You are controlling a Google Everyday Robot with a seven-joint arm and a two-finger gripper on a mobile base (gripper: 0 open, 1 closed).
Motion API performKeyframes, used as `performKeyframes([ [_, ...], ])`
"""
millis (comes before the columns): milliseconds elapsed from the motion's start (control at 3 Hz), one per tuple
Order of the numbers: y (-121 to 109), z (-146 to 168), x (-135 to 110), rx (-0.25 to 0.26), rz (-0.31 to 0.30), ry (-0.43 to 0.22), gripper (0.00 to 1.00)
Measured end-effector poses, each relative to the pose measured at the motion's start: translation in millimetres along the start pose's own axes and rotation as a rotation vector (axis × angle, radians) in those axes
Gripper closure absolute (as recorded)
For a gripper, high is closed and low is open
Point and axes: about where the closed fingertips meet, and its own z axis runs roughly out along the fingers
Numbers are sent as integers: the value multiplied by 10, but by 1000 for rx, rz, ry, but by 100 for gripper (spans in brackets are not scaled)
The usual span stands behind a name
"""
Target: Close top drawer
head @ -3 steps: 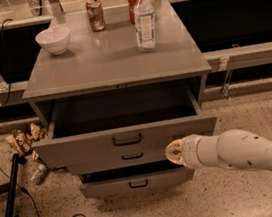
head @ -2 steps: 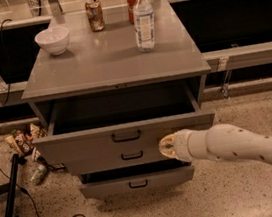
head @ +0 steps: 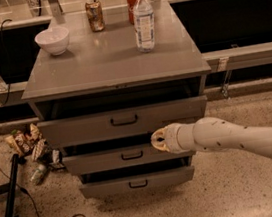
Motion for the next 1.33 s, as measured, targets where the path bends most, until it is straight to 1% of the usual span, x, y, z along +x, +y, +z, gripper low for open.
performKeyframes([
  [333, -151, 200, 20, 3, -21, -19, 100],
  [667, -240, 104, 5, -11, -3, -41, 100],
  [1000, -242, -243, 42, -47, 24, -35, 100],
  [1333, -293, -686, 103, -67, 88, -34, 100],
])
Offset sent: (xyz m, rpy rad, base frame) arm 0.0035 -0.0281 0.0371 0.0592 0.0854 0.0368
